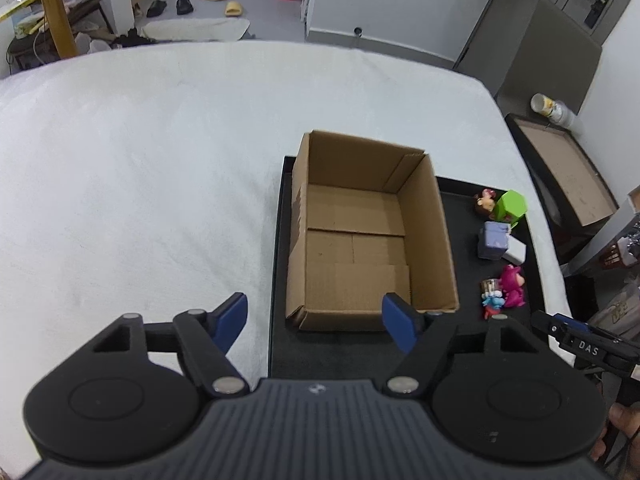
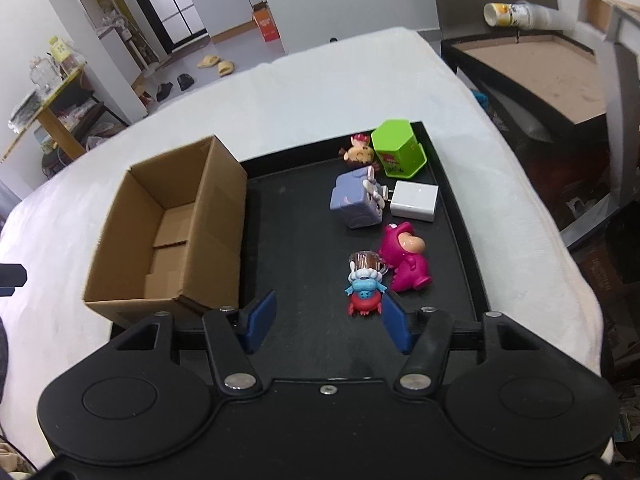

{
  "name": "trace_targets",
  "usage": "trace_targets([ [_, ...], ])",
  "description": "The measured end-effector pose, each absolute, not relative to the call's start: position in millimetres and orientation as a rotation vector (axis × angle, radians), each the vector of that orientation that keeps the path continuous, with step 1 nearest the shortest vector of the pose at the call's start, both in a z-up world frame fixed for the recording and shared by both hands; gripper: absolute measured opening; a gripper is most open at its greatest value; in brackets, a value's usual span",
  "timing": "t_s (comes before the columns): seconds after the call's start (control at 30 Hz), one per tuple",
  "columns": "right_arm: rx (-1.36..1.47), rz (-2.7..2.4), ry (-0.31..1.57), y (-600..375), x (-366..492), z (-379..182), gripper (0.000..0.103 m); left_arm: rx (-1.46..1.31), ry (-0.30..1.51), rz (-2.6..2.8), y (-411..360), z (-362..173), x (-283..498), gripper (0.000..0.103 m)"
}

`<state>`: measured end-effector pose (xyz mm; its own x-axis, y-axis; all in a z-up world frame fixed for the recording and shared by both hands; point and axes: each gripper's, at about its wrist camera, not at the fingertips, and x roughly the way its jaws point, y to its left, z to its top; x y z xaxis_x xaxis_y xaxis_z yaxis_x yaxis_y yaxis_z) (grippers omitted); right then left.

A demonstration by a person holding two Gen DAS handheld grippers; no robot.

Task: Organize rigid objects
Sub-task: 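Move the right gripper down to the red-and-blue figure and close on it, then carry the red-and-blue figure into the cardboard box with the right gripper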

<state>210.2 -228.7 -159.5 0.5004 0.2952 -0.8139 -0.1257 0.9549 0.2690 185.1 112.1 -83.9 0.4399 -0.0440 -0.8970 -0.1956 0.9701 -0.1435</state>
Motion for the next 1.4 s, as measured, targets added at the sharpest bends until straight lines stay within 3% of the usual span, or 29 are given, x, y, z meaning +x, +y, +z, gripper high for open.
trace_targets([
  [0.3, 0.174, 0.210, 1.093, -220.3, 235.4, -202.5, 0.058, -0.255, 1.166, 0.113, 119.0, -116.8, 212.2, 0.072],
  [0.83, 0.073, 0.168, 1.166, -203.2, 256.0, -245.2, 0.058, -0.334, 1.255, 0.115, 131.4, -170.3, 246.7, 0.048],
  [0.97, 0.027, 0.163, 1.148, -196.0, 260.2, -246.5, 0.058, -0.381, 1.269, 0.133, 132.8, -177.4, 255.9, 0.046],
  [1.07, -0.006, 0.158, 1.142, -191.4, 265.4, -247.2, 0.054, -0.389, 1.263, 0.159, 135.2, -179.3, 258.4, 0.042],
  [1.17, -0.043, 0.144, 1.140, -188.2, 271.4, -246.1, 0.039, -0.402, 1.256, 0.153, 139.3, -184.0, 262.8, 0.041],
  [1.4, -0.088, 0.181, 1.208, -184.5, 282.1, -238.8, 0.039, -0.445, 1.307, 0.075, 142.6, -200.5, 274.9, 0.039],
])
